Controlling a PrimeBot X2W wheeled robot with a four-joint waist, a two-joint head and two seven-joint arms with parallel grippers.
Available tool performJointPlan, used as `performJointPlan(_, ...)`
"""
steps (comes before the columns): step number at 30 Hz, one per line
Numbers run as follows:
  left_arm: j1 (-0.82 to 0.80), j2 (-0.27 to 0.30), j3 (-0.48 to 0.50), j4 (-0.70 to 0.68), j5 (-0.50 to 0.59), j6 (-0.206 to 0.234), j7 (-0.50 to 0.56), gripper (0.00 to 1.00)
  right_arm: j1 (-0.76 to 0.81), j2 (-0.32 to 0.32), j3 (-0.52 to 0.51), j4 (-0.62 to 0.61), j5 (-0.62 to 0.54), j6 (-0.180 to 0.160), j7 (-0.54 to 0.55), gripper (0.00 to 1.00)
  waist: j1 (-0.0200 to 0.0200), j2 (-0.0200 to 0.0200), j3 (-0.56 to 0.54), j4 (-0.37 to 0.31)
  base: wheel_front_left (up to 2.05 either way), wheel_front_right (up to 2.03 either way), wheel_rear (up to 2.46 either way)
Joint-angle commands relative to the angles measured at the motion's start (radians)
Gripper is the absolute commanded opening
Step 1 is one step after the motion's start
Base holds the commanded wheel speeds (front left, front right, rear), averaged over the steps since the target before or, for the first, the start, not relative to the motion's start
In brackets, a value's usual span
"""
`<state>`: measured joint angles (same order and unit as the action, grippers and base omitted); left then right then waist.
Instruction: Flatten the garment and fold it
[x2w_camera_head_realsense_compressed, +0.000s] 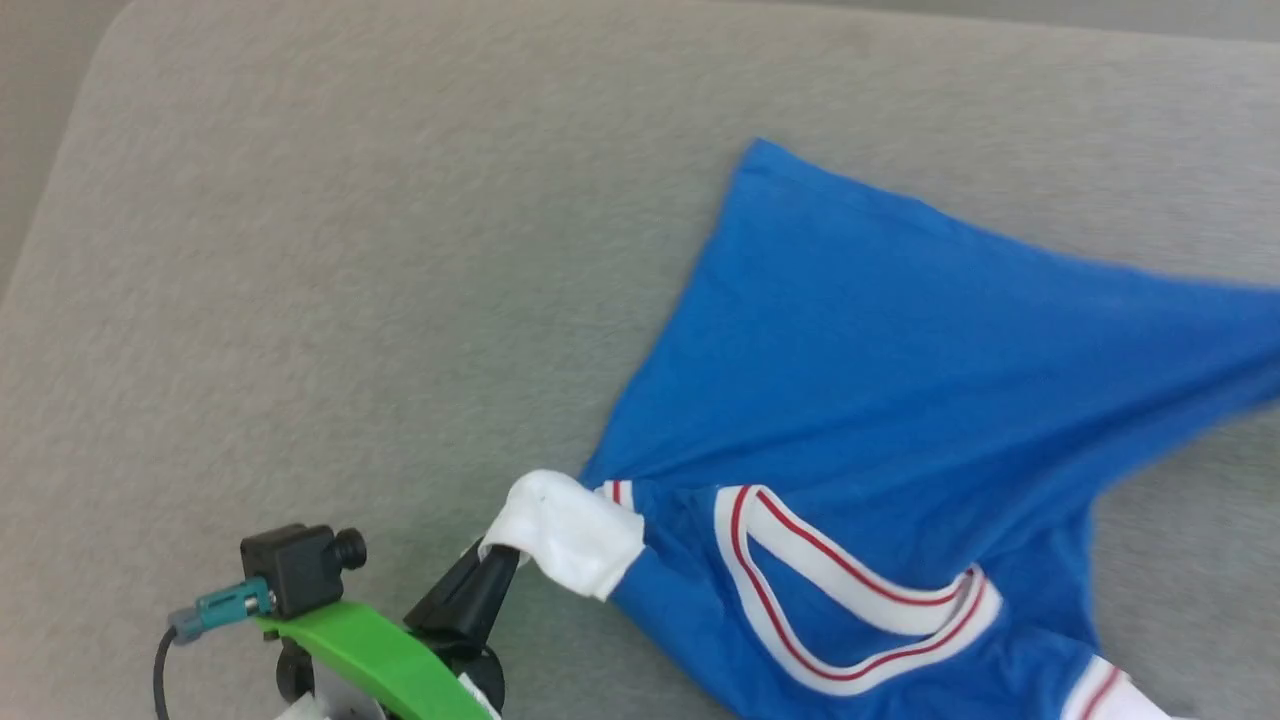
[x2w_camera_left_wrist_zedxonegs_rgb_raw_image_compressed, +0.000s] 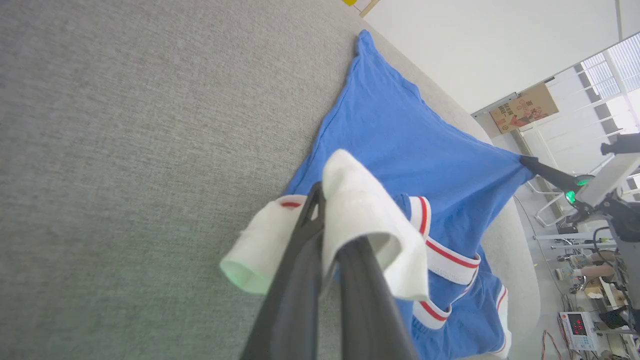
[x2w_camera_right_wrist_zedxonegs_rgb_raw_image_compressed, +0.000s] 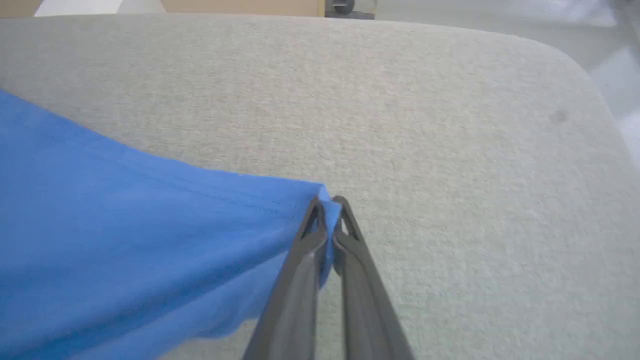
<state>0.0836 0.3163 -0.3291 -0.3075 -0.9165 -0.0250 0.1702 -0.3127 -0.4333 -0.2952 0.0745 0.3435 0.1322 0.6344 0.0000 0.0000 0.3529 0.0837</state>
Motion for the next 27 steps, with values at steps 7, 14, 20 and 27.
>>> performJointPlan(7,0.033,0.021,0.008,-0.024,-0.005,0.017,0.004,0.00,0.298,0.175,-0.224,-0.168,0.041,-0.002,-0.015,0.00,0.0000,0.0000,-0.099,-0.130,0.00,0.00,0.00)
performJointPlan(14,0.066,0.036,0.025,-0.051,-0.008,0.035,0.001,0.00,0.545,0.359,-0.306,-0.290,0.079,-0.002,-0.014,0.00,0.0000,0.0000,-0.092,-0.145,0.00,0.00,0.00)
performJointPlan(20,0.081,0.032,0.022,-0.043,-0.019,0.037,0.002,0.00,0.552,0.380,-0.229,-0.223,0.070,-0.002,-0.058,0.00,0.0000,0.0000,-0.105,-0.151,0.00,0.00,0.00)
performJointPlan(27,0.075,0.029,0.006,-0.037,-0.024,0.033,0.012,0.00,0.507,0.383,-0.210,-0.206,0.057,-0.002,-0.076,1.00,0.0000,0.0000,-0.117,-0.155,0.00,0.00,0.00)
